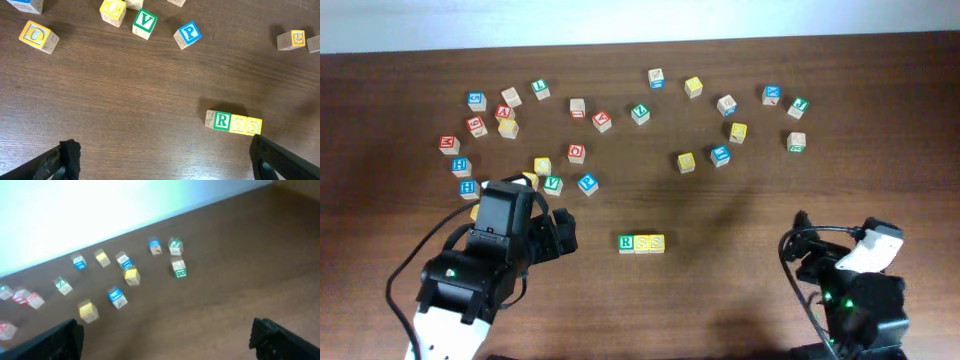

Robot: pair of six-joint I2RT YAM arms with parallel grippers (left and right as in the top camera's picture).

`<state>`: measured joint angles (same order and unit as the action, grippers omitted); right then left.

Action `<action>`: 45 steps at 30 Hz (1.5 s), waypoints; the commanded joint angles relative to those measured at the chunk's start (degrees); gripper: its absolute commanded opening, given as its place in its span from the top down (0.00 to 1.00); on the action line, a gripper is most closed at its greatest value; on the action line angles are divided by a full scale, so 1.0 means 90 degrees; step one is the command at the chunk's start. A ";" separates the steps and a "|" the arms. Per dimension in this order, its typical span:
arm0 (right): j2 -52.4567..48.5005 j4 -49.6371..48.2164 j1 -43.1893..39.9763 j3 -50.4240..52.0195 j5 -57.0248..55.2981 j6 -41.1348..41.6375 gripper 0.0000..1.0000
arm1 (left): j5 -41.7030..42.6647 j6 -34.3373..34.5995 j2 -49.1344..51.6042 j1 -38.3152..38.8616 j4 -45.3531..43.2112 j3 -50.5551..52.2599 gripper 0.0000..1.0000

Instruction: Spell out RSS

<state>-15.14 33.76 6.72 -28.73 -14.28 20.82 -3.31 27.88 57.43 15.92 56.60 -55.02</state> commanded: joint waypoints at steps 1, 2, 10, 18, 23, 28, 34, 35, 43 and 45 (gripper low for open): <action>0.0595 -0.0889 -0.0053 0.0962 0.0311 -0.0500 0.02 | -0.0068 -0.0061 -0.0019 -0.0024 0.0015 -0.0063 0.01; 0.0799 -0.1341 -0.0095 0.1336 0.0782 -0.1064 0.02 | -0.0068 -0.0061 -0.0019 -0.0024 0.0015 -0.0063 0.01; 0.1661 -0.2905 -0.0636 0.2633 0.1353 -0.1787 0.02 | -0.0068 -0.0061 -0.0019 -0.0024 0.0015 -0.0063 0.01; 0.1661 -0.3366 -0.0627 0.3157 0.1428 -0.2069 0.02 | -0.0068 -0.0061 -0.0019 -0.0024 0.0015 -0.0063 0.01; 0.1661 -0.3225 -0.0624 0.3157 0.1535 -0.2934 0.02 | -0.0068 -0.0061 -0.0019 -0.0024 0.0015 -0.0063 0.01; 0.1661 -0.3223 -0.0624 0.3157 0.1467 -0.2586 0.02 | -0.0068 -0.0061 -0.0019 -0.0024 0.0015 -0.0063 0.01; 0.1661 -0.3225 -0.0624 0.3157 0.1469 -0.2307 0.02 | -0.0068 -0.0061 -0.0019 -0.0024 0.0015 -0.0063 0.01; 0.1661 -0.3232 -0.0624 0.3157 0.1472 -0.2307 0.02 | -0.0068 -0.0061 -0.0019 -0.0024 0.0015 -0.0063 0.01; 0.1661 -0.3235 -0.0624 0.3157 0.1472 -0.2307 0.02 | -0.0068 -0.0061 -0.0019 -0.0024 0.0015 -0.0063 0.01; 0.1661 -0.3235 -0.0624 0.3157 0.1469 -0.2307 0.02 | -0.0068 -0.0061 -0.0019 -0.0024 0.0015 -0.0063 0.01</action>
<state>-0.89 4.29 1.52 -0.73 -0.97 -0.21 -3.31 27.88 57.47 15.92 56.62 -55.02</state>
